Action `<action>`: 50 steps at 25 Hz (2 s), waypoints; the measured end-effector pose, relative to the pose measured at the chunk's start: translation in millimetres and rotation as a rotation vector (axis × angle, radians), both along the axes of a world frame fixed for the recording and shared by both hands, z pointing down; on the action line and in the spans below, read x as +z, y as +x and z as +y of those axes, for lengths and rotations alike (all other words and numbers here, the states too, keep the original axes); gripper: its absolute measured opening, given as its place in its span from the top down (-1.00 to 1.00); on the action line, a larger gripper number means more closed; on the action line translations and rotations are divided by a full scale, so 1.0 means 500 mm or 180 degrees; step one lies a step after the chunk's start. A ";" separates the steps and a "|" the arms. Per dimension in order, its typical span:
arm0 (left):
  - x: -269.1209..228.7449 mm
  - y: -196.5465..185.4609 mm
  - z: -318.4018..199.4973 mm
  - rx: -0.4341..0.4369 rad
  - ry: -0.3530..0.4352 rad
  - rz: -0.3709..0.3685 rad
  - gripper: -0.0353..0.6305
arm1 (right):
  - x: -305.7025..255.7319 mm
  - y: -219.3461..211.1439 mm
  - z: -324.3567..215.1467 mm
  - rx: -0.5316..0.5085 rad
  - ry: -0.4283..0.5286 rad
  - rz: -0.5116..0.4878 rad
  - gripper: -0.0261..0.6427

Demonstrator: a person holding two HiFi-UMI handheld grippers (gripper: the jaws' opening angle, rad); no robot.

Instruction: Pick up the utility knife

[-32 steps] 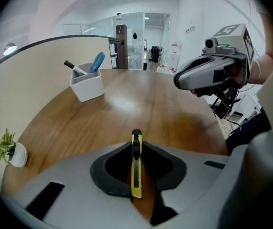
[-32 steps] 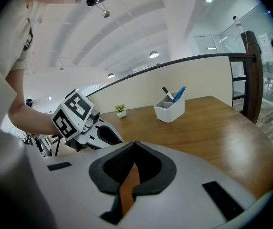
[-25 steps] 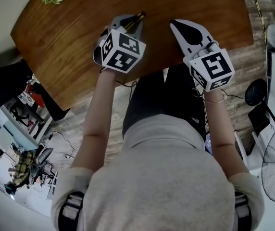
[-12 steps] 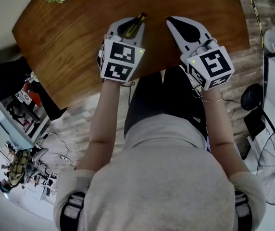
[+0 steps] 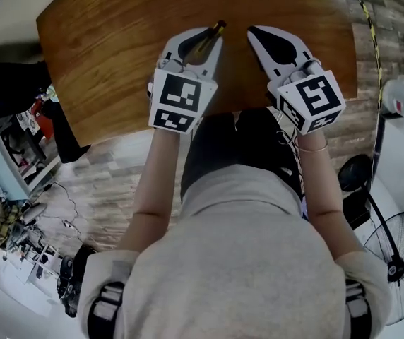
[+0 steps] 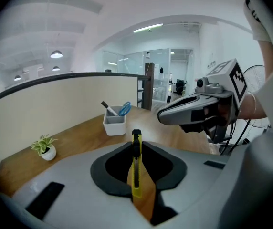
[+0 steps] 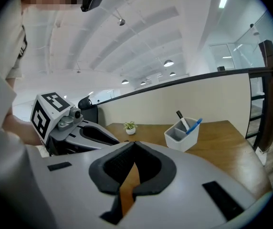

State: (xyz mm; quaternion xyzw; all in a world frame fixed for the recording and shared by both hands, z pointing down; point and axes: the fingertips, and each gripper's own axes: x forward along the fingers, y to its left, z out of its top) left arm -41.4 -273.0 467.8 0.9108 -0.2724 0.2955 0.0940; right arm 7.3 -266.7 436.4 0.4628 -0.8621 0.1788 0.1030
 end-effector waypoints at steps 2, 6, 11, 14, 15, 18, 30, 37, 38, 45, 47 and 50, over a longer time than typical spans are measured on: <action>-0.023 -0.005 -0.005 -0.0094 0.0070 0.0049 0.66 | -0.021 -0.005 -0.010 -0.0083 0.0082 0.0022 0.89; -0.066 -0.015 -0.021 -0.0309 0.0159 0.0154 0.66 | -0.066 -0.012 -0.028 -0.0244 0.0260 0.0094 0.89; -0.124 -0.038 -0.045 -0.0549 0.0288 0.0279 0.66 | -0.113 -0.029 -0.049 -0.0392 0.0412 0.0124 0.89; -0.159 -0.054 -0.064 -0.0665 0.0386 0.0348 0.66 | -0.135 -0.044 -0.062 -0.0498 0.0483 0.0149 0.89; -0.170 -0.059 -0.069 -0.0698 0.0423 0.0375 0.66 | -0.142 -0.049 -0.066 -0.0531 0.0508 0.0155 0.89; -0.203 -0.074 -0.084 -0.0800 0.0527 0.0438 0.66 | -0.168 -0.065 -0.076 -0.0613 0.0601 0.0153 0.89; -0.336 -0.111 -0.078 -0.1143 0.0899 0.0890 0.66 | -0.264 -0.086 -0.063 -0.0649 0.0936 -0.0052 0.89; -0.355 -0.143 -0.036 -0.1288 0.1007 0.1201 0.66 | -0.277 -0.102 -0.018 -0.0671 0.0979 -0.0125 0.89; -0.354 -0.145 -0.030 -0.1299 0.1011 0.1244 0.66 | -0.278 -0.104 -0.012 -0.0669 0.0994 -0.0124 0.89; -0.344 -0.145 0.023 -0.1295 0.1017 0.1493 0.66 | -0.281 -0.103 0.027 -0.0552 0.1024 -0.0105 0.89; -0.338 -0.141 0.035 -0.1265 0.0981 0.1504 0.66 | -0.279 -0.102 0.036 -0.0546 0.1022 -0.0088 0.89; -0.323 -0.134 0.049 -0.1200 0.0907 0.1441 0.66 | -0.271 -0.105 0.049 -0.0571 0.0987 -0.0050 0.89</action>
